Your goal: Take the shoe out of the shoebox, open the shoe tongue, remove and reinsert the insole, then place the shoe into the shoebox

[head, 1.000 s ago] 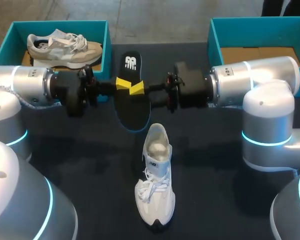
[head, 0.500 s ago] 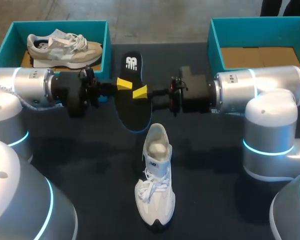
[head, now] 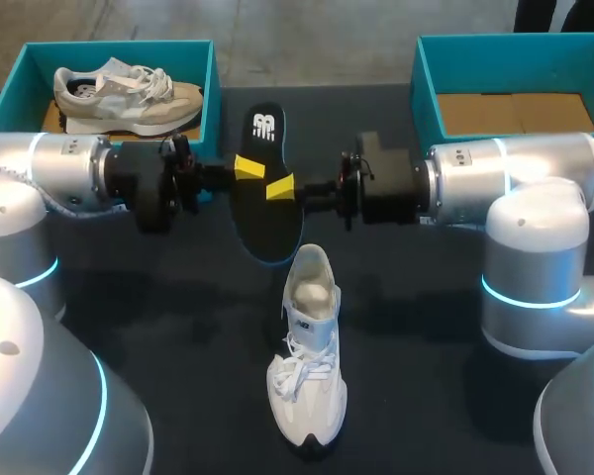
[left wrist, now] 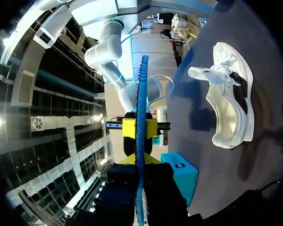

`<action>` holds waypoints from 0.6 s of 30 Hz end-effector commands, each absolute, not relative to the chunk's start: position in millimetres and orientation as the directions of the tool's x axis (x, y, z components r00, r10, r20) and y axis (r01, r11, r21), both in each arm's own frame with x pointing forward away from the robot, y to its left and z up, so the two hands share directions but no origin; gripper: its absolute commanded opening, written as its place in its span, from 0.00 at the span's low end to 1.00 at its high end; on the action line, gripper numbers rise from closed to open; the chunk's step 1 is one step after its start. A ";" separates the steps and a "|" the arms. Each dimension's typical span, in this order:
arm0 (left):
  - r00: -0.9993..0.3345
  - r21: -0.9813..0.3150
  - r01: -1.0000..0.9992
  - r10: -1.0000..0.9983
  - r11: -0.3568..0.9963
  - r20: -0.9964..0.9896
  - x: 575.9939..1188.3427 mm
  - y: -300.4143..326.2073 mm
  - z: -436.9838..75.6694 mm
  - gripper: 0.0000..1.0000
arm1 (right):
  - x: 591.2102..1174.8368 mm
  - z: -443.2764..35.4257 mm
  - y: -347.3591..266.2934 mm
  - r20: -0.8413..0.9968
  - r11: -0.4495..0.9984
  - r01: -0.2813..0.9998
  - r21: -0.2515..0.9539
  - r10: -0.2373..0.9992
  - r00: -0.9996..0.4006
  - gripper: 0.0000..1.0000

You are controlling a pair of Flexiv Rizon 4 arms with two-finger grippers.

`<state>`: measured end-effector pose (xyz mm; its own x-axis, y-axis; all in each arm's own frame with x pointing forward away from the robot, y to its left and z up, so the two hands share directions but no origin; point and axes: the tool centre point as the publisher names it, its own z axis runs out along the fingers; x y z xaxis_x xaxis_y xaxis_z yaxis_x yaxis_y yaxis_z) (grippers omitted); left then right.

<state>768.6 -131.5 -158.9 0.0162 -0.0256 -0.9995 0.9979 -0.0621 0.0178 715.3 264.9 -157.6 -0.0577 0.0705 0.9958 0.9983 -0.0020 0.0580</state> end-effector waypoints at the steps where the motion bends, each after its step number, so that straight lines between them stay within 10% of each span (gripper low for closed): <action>1: 0.016 0.018 0.998 -0.025 -0.059 -1.000 767.6 -132.1 -159.3 0.00 | 716.5 -158.1 266.4 0.995 0.005 0.998 0.057 0.076 -0.058 0.00; 3: 0.011 0.012 0.998 -0.023 -0.060 -1.000 767.7 -132.1 -159.4 0.22 | 716.5 -158.2 266.5 0.995 0.007 0.998 0.059 0.076 -0.059 0.00; 5: 0.004 0.005 0.998 -0.022 -0.061 -1.000 767.8 -132.1 -159.6 0.91 | 716.5 -158.3 266.5 0.995 0.008 0.998 0.063 0.075 -0.063 0.00; 6: 0.000 0.001 0.998 -0.023 -0.064 -1.000 768.0 -131.9 -159.4 1.00 | 716.5 -158.3 266.5 0.995 0.008 0.998 0.068 0.076 -0.068 0.00; 18: -0.073 -0.084 0.993 0.128 -0.079 -0.989 762.2 -81.1 -168.3 1.00 | 724.1 -157.4 241.9 0.960 -0.026 0.967 0.254 0.125 -0.249 0.00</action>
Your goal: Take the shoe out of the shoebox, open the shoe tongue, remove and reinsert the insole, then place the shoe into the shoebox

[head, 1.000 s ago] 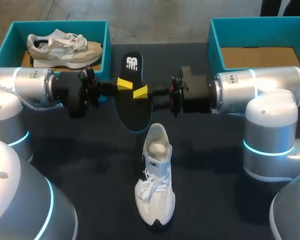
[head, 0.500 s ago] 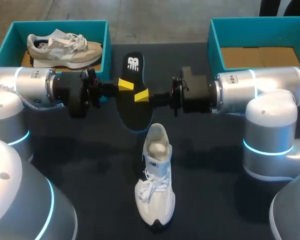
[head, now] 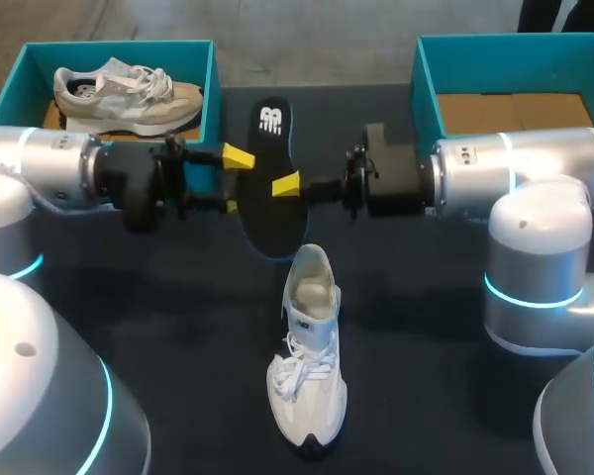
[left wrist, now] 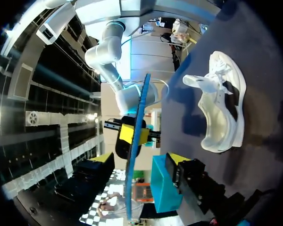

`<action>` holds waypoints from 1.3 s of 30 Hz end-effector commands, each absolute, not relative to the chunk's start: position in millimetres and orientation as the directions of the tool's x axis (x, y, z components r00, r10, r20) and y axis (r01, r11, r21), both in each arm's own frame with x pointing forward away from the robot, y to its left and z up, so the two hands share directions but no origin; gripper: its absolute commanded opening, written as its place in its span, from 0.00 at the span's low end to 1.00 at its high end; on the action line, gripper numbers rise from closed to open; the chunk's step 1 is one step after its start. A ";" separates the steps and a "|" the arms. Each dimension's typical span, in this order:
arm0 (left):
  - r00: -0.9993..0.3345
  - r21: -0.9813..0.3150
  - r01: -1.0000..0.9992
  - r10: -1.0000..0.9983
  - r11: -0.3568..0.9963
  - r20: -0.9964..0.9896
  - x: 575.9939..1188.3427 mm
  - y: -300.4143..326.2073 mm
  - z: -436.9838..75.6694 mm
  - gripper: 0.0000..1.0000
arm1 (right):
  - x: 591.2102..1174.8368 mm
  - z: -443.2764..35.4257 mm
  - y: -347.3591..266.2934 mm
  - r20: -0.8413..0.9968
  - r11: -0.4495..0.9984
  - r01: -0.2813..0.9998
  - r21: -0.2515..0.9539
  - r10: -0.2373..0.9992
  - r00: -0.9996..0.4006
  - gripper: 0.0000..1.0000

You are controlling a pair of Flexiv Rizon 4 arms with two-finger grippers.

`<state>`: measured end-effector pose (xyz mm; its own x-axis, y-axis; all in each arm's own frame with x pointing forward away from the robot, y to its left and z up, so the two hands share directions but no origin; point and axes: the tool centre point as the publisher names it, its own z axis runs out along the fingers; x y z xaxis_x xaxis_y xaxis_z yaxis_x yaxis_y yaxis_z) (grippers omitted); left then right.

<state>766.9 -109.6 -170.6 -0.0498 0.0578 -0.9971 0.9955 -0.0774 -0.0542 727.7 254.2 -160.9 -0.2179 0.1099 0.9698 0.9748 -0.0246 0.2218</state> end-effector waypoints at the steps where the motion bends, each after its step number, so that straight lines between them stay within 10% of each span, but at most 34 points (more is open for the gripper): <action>1: -0.082 -0.095 0.993 0.156 -0.073 -0.984 762.0 -75.4 -170.8 1.00 | 725.0 -157.6 239.6 0.956 -0.028 0.962 0.270 0.127 -0.264 0.00; 11: -0.369 -0.422 0.907 0.518 0.018 -0.772 759.5 -39.0 -208.8 1.00 | 734.2 -156.8 227.3 0.868 0.034 0.879 0.476 0.139 -0.476 0.00; 30: -0.345 -0.428 0.904 0.602 0.006 -0.720 758.3 -37.4 -213.4 1.00 | 733.6 -156.2 227.2 0.850 0.045 0.863 0.503 0.158 -0.503 0.00; 39: -0.556 -0.498 0.816 0.634 0.293 -0.538 726.5 -58.9 -230.8 1.00 | 723.3 -172.5 200.0 0.763 0.092 0.780 0.618 0.165 -0.624 0.00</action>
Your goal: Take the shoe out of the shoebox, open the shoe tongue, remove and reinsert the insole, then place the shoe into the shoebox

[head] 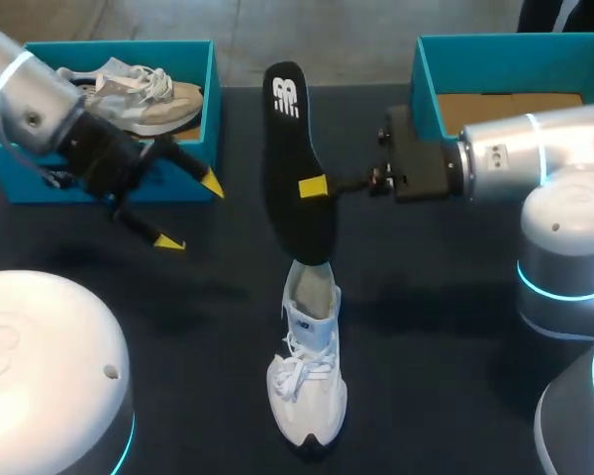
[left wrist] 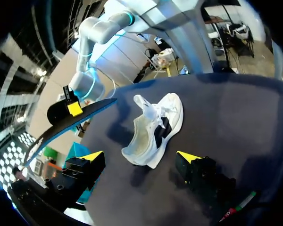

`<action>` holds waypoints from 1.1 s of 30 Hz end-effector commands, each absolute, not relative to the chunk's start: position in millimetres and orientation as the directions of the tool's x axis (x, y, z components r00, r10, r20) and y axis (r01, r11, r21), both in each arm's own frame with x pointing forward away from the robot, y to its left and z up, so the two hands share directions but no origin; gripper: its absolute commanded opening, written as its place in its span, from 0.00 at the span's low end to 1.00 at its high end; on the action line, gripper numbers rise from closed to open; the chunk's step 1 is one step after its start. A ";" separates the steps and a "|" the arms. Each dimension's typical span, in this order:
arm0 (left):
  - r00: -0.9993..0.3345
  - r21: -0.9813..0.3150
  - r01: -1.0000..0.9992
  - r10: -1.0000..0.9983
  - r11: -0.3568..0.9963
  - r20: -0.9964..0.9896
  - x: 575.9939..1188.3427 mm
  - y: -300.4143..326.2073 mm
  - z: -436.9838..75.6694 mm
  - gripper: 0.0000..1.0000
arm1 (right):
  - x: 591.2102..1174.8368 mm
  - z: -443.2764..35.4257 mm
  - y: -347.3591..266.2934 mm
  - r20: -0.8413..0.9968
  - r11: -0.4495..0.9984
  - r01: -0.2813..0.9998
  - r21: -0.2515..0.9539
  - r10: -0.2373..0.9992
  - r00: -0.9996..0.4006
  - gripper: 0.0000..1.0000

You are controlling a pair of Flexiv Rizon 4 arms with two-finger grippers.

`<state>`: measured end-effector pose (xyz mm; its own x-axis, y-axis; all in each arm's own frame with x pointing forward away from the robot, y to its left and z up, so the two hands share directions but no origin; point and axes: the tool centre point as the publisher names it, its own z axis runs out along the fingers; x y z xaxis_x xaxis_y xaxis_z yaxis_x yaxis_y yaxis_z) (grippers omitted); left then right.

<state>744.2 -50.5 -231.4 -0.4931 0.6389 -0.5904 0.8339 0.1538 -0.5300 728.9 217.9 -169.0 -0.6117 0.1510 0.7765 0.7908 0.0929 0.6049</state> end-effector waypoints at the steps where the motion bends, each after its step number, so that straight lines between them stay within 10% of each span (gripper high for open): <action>1: -0.577 -0.493 0.804 0.639 0.333 -0.509 724.1 -60.8 -233.1 1.00 | 725.0 -173.6 197.2 0.763 0.085 0.778 0.623 0.155 -0.628 0.00; 33: -0.887 -0.633 0.421 0.441 0.650 -0.138 731.1 -75.4 -295.5 1.00 | 756.7 -218.6 205.2 0.642 0.070 0.664 0.744 0.199 -0.740 0.00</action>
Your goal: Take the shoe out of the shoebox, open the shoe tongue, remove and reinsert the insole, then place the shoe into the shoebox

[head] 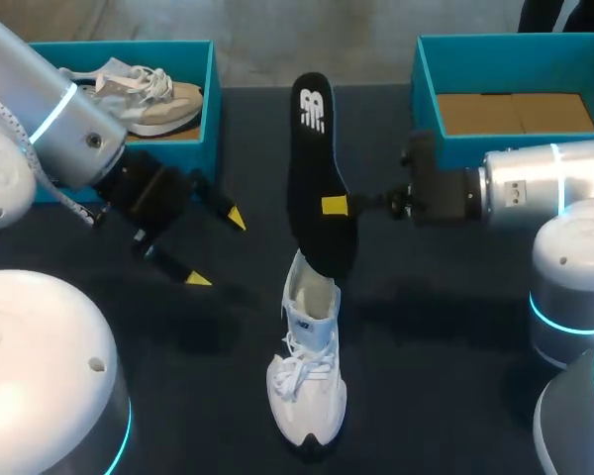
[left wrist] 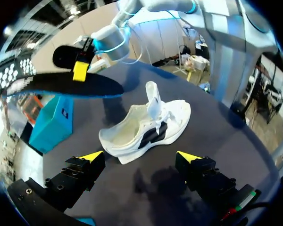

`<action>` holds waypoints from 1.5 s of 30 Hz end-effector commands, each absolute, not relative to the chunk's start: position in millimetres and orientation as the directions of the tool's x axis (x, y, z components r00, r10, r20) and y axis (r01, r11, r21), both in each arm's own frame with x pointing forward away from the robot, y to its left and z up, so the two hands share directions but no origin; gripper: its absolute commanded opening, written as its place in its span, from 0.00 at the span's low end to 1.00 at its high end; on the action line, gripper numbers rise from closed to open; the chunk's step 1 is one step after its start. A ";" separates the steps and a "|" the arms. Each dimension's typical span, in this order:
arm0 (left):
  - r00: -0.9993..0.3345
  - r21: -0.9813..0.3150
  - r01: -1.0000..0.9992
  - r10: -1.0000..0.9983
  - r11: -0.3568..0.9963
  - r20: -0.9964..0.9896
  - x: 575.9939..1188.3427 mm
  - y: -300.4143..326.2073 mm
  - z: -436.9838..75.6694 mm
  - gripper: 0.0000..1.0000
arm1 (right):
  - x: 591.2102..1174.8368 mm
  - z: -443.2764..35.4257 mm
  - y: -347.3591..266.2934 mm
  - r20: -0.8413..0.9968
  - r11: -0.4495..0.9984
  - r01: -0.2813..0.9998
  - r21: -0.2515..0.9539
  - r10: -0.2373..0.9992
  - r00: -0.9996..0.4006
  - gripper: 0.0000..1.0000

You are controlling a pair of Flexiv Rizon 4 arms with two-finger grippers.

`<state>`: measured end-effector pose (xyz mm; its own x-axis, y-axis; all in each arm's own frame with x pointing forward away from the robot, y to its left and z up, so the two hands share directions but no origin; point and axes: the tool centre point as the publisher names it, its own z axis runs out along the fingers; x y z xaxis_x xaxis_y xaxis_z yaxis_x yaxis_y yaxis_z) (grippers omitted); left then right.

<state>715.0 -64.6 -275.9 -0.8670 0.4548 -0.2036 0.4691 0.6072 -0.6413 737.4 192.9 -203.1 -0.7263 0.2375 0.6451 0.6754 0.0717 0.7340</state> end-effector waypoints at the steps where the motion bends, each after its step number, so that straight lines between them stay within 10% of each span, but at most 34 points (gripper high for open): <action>1: -0.892 -0.634 0.409 0.434 0.656 -0.127 733.4 -75.5 -299.8 1.00 | 759.2 -221.4 205.9 0.642 0.062 0.661 0.748 0.189 -0.743 0.00; 45: -0.934 -0.644 0.257 0.355 0.720 0.025 746.8 -102.6 -355.6 1.00 | 749.3 -259.1 219.1 0.476 -0.040 0.476 0.879 0.159 -0.865 0.00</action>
<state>745.3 -101.8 -351.4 -0.9350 0.3543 0.0188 0.2596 0.7194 -0.6442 758.1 218.0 -258.5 -0.8673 0.1392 0.4780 0.4793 -0.0260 0.8772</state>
